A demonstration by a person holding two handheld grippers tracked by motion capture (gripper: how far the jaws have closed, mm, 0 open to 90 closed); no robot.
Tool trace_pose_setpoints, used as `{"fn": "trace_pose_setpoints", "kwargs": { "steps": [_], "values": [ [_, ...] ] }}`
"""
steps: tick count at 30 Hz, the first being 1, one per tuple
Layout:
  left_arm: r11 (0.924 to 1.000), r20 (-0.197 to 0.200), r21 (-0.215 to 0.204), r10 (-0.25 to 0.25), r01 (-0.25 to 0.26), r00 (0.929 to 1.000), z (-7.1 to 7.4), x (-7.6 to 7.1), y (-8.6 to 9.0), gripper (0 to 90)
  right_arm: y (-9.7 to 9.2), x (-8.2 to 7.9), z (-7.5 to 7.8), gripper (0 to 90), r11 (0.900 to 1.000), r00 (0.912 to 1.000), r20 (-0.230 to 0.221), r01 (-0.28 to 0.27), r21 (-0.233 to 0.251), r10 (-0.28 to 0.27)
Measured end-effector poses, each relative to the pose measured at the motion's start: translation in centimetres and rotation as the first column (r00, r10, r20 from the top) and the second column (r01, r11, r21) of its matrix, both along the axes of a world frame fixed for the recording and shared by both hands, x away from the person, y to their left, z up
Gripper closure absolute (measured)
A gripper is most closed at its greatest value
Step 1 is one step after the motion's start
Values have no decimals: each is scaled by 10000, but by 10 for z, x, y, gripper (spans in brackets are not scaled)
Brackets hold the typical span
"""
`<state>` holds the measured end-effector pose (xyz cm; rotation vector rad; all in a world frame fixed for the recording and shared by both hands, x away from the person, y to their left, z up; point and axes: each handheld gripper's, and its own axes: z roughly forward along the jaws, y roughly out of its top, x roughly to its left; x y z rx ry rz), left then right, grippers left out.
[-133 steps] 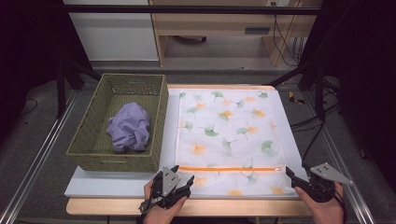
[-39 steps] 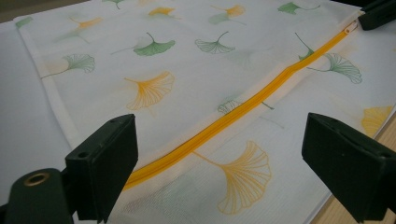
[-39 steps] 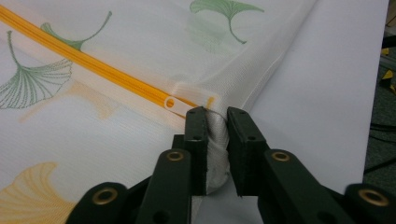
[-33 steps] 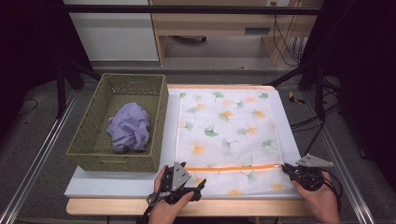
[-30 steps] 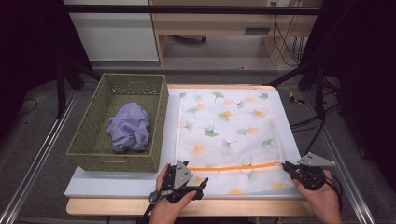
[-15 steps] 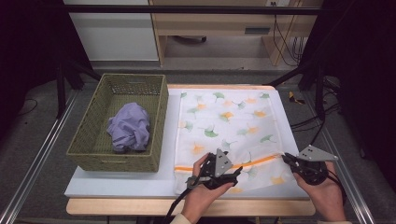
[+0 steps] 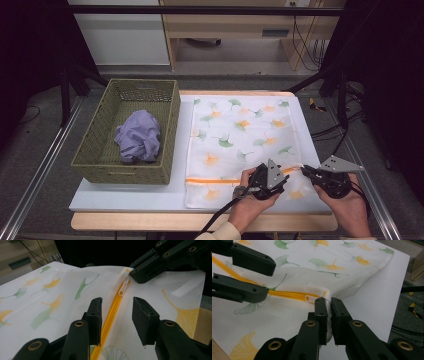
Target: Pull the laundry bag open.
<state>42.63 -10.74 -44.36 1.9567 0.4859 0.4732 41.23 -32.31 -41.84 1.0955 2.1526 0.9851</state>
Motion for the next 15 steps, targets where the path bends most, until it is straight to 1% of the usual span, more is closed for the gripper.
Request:
{"fn": "trace_pose_setpoints", "kwargs": {
  "steps": [2, 4, 5, 9, 11, 13, 14, 15],
  "values": [
    [10000, 0, 8, 2, -2, 10000, -1, 1, -4, 625, 0, 0, 0, 843, 9999, 9999, 83, -93, -74, 93],
    [9997, -193, -238, -9, 5, 9998, -3, 2, -5, 650, 2, -1, 1, 845, 9999, 9999, 73, -104, -73, 104],
    [9996, -242, -281, -7, 1, 9997, -4, 3, -5, 664, 2, -1, 1, 845, 9998, 9999, 87, -149, -103, 149],
    [9999, -179, -131, -54, 52, 9998, -7, 2, -8, 702, 3, -2, 3, 846, 9996, 9997, 142, -198, -190, 201],
    [9997, -173, -220, -80, 76, 9998, -7, 1, -9, 705, 3, -2, 3, 846, 9996, 9997, 155, -209, -208, 212],
    [9997, -150, -232, -104, 100, 9998, -7, 1, -10, 704, 3, -2, 4, 847, 9995, 9995, 183, -238, -219, 242],
    [9997, -160, -204, -112, 109, 9998, -8, 1, -11, 714, 4, -2, 4, 846, 9996, 9997, 128, -210, -170, 212],
    [9998, -197, -183, -128, 124, 9997, -8, 2, -12, 717, 3, -2, 4, 846, 9995, 9996, 143, -238, -230, 241]
  ]
}}
